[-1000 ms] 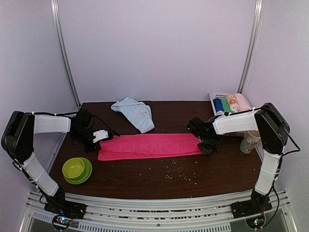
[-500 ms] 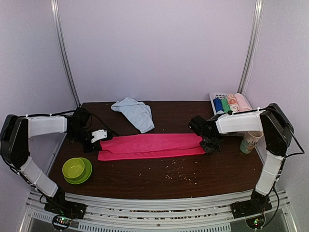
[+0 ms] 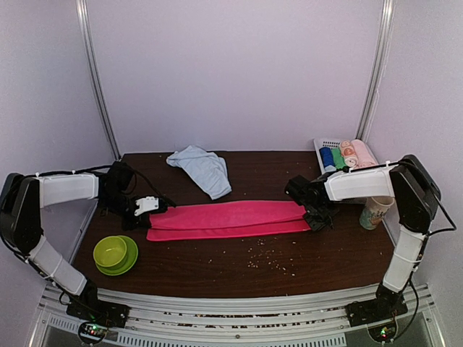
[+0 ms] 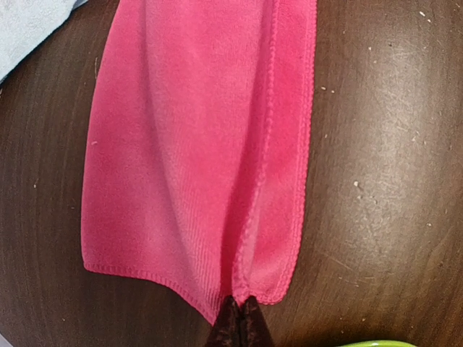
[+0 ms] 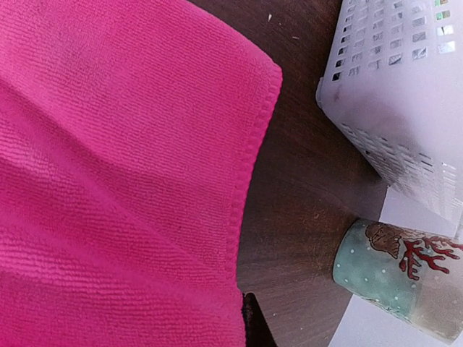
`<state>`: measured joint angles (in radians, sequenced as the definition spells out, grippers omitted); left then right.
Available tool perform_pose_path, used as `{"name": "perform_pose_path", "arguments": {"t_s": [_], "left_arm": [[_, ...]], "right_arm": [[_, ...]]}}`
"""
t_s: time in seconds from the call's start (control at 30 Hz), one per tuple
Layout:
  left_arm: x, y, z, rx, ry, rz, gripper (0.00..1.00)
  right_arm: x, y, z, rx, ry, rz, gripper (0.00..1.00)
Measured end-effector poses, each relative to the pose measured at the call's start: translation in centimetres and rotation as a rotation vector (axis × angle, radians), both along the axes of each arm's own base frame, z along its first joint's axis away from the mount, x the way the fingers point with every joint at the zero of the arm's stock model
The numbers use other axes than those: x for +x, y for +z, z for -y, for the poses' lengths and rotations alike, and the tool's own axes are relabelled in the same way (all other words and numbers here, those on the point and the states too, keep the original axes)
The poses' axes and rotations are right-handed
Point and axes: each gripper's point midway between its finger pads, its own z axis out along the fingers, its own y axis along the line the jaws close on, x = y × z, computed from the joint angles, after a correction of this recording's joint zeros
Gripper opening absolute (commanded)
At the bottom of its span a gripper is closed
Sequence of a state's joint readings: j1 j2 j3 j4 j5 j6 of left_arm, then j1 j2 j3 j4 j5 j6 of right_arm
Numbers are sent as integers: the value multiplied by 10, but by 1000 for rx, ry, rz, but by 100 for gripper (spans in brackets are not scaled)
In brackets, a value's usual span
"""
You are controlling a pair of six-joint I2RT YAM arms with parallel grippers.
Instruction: Roll the towels
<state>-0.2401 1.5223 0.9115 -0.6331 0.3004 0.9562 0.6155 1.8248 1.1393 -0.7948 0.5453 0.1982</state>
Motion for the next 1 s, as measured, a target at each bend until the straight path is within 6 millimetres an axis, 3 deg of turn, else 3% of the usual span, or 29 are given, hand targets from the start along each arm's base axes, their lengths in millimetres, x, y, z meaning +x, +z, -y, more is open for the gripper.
{"name": "perform_pose_path", "arguments": {"t_s": [0.4,0.63,0.83,1.0], "left_arm": [[-5,-19,-2,26,-12,-59,0],[-6,-25,-3,31,-12,-77,7],[-8,-26,-3,36,-15,-95,39],[-6,-18,-4,36,-23,-87,74]], "right_arm": [[-1,-1,0,0,7,-10,1],[-4,-7,-2,-13,21,-31,5],[-7,-8,-4,-21,32,-46,24],[-11,-9,-5,-24,43,-63,53]]}}
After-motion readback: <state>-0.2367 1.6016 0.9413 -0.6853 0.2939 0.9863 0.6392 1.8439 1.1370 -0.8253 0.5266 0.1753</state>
